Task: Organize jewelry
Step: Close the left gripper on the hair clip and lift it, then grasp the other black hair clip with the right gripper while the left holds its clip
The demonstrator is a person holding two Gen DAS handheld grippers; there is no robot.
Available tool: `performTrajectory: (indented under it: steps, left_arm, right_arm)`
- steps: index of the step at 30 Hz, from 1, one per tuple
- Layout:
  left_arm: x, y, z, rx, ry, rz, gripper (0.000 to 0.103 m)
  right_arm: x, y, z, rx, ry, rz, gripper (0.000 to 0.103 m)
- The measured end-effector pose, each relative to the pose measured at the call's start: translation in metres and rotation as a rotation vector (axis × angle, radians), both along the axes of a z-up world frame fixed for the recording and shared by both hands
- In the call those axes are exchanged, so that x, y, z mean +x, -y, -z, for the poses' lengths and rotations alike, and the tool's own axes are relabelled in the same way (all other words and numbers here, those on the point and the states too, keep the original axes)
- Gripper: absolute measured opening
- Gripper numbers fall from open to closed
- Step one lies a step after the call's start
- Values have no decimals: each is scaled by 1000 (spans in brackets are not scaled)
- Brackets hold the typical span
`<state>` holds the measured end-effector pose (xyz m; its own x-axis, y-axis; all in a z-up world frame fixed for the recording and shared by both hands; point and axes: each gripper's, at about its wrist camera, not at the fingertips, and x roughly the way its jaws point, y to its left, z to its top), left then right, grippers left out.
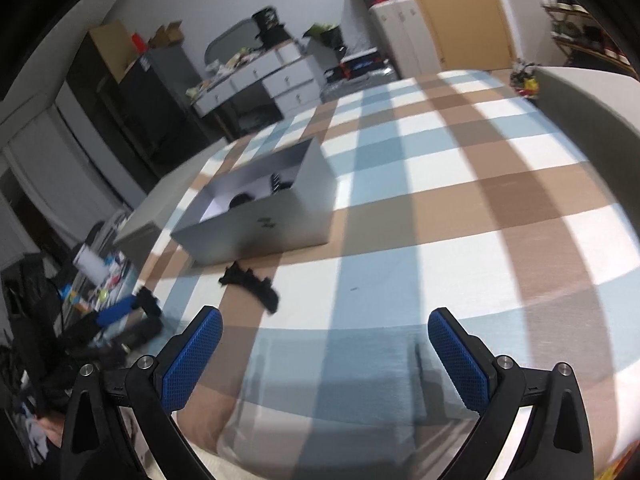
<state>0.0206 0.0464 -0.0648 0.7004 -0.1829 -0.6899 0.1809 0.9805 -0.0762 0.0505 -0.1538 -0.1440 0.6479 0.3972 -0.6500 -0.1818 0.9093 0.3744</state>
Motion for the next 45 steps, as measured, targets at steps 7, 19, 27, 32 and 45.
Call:
performTrajectory:
  steps: [7,19,27,32,45]
  left_arm:
    - [0,-29,6,-10,13,-99,91]
    - [-2,-69,10,-105,0,-148,91]
    - [-4,-72,11,-123,-3,-128,91]
    - [-8,-71,8,-125,2,-121,91]
    - [-8,-63,0,-97,4,-126,91]
  right_arm:
    - [24,-61,4,-29,-6,-81,103]
    - [67,-133,23,-289,-75,-38,102]
    - [57,-143,26,-449,-22,-23,79]
    - [53,-135,22,-444,-3,-28,49]
    - [40,-118,19,-349,13,-128,20]
